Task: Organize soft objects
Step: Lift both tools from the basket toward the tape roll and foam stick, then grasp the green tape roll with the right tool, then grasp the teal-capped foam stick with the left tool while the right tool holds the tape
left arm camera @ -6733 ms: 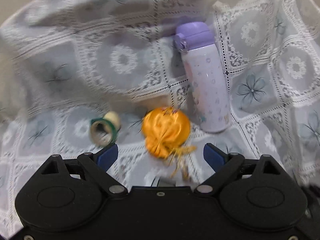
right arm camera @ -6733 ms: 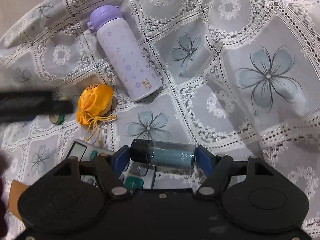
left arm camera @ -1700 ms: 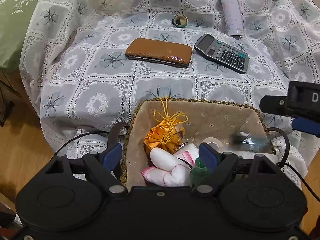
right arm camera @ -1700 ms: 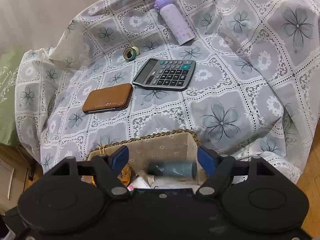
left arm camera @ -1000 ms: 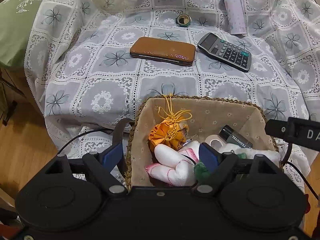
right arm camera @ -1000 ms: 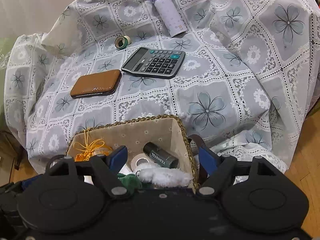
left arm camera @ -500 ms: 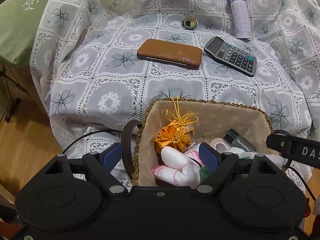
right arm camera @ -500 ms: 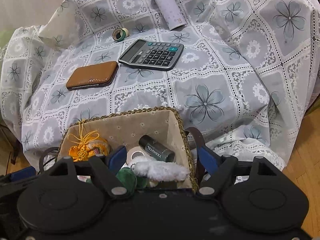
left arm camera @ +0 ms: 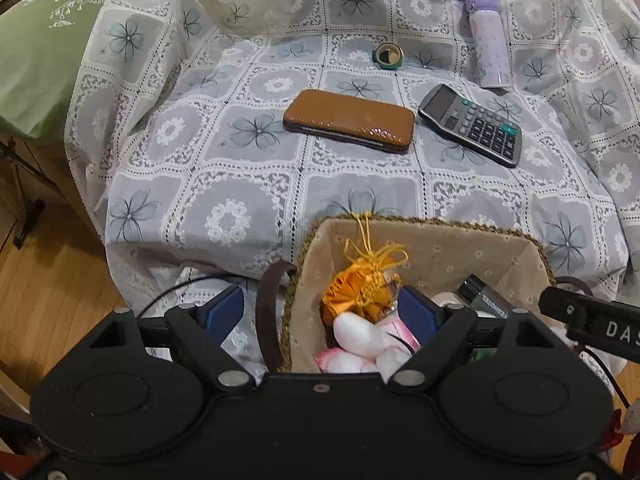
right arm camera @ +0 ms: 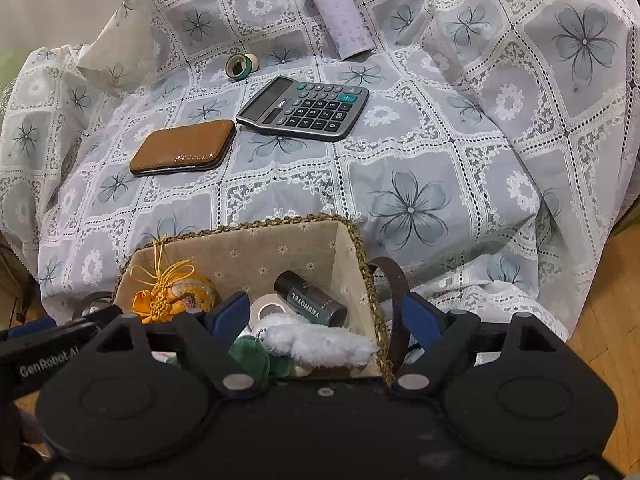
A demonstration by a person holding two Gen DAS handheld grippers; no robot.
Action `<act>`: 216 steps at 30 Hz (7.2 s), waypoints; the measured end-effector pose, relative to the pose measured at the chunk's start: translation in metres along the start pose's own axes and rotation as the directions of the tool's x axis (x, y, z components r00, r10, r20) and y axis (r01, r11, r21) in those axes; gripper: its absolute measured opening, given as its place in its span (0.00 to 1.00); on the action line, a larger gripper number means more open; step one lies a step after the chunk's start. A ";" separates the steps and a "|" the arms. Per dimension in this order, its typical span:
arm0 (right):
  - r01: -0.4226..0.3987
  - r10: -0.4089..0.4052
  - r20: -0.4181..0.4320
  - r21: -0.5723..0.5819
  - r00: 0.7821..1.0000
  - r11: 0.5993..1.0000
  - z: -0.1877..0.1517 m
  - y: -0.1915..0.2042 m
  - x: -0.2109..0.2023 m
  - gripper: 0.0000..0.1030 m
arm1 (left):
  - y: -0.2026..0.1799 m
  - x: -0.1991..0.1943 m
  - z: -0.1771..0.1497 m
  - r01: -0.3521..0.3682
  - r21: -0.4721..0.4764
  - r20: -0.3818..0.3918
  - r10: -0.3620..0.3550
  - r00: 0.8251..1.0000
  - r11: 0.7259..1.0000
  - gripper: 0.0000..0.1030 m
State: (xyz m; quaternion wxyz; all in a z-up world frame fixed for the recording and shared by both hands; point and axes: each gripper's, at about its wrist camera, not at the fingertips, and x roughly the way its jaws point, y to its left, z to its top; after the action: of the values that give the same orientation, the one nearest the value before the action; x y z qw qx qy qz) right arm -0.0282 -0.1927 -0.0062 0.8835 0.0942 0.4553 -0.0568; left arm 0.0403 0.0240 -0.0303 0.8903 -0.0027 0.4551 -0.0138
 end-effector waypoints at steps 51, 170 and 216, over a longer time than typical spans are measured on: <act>0.008 0.038 0.197 -0.229 0.980 0.973 0.210 0.071 0.149 0.89 | 0.029 0.200 0.213 -0.032 0.076 0.240 0.013 0.971 0.997 0.88; -0.054 0.062 0.065 -0.116 0.996 0.992 0.283 -0.015 0.257 0.46 | -0.030 0.281 0.332 0.003 0.007 0.111 -0.003 0.994 1.000 0.96; -0.052 0.055 0.034 -0.090 0.998 0.995 0.288 -0.016 0.269 0.46 | -0.099 0.301 0.327 0.149 0.112 0.007 -0.151 0.989 0.983 0.53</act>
State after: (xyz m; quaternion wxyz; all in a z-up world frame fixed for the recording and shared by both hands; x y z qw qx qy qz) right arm 0.3533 -0.2751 -0.0640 0.8961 0.0660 0.4386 -0.0145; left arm 0.4794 -0.0852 -0.0806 0.8891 0.0124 0.4451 -0.1059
